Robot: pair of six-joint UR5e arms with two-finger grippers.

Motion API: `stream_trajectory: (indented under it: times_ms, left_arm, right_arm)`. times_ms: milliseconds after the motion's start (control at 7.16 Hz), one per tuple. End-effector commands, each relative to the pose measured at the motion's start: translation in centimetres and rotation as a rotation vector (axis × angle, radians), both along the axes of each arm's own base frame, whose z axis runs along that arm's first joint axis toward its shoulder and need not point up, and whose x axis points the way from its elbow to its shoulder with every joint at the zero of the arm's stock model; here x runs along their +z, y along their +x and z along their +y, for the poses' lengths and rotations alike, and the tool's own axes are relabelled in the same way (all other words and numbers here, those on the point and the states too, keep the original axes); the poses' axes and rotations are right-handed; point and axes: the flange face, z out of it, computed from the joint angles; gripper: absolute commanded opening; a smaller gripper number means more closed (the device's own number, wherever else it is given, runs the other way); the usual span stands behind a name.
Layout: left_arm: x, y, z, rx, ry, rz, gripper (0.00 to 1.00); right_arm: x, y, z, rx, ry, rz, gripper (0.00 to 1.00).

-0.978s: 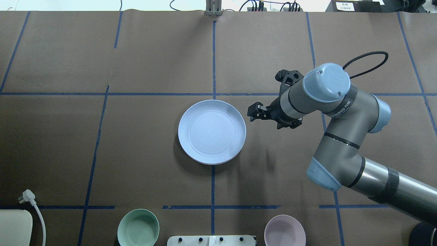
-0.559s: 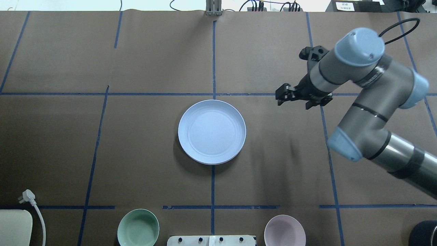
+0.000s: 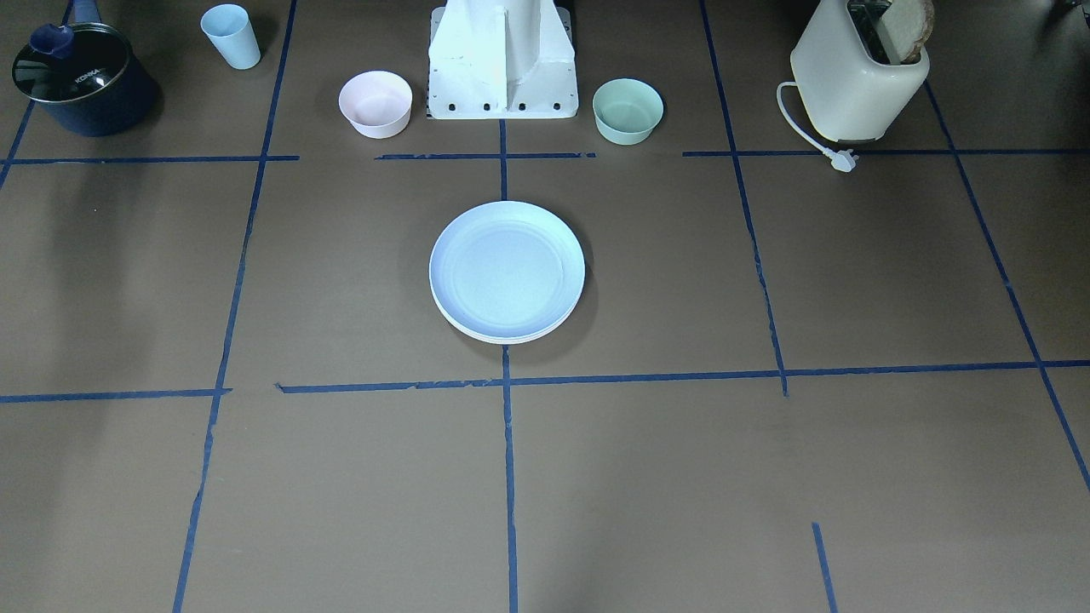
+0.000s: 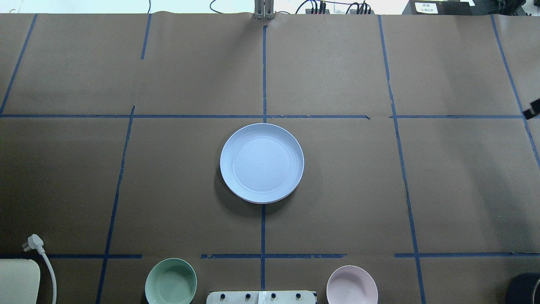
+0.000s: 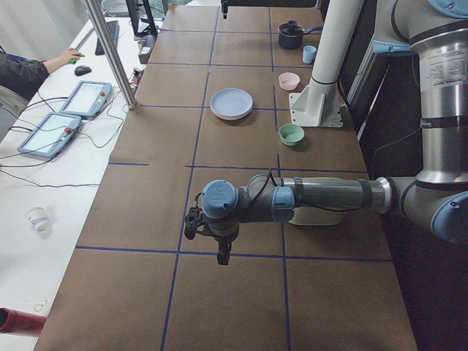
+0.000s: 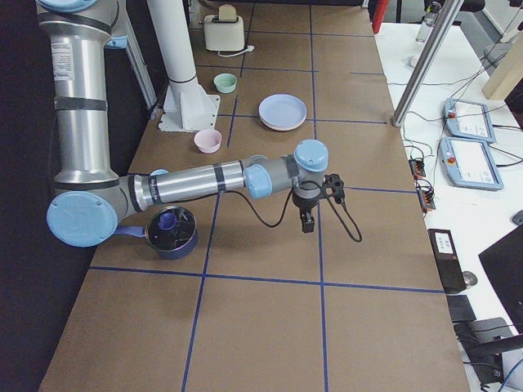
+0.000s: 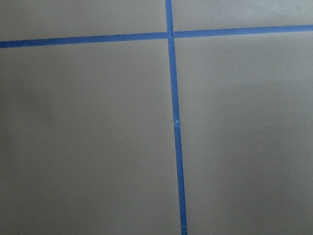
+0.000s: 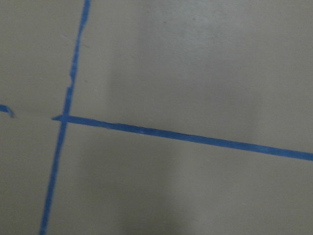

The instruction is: Stack three plates with pink and blue

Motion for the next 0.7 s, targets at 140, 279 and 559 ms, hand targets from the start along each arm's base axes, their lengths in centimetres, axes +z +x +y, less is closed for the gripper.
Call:
stream_trajectory:
  times_ms: [140, 279, 559]
  left_arm:
    - [-0.1, 0.0, 0.3, 0.001, 0.001, 0.000, 1.00]
    - [0.0, 0.1, 0.3, 0.003, 0.000, 0.000, 1.00]
    - [-0.1, 0.1, 0.2, 0.003, 0.001, 0.000, 1.00]
  right_arm:
    - [8.0, 8.3, 8.8, 0.072, -0.072, 0.017, 1.00]
    - [8.2, 8.3, 8.9, 0.074, -0.077, 0.017, 1.00]
    - [8.3, 8.2, 8.9, 0.074, -0.082, 0.009, 1.00]
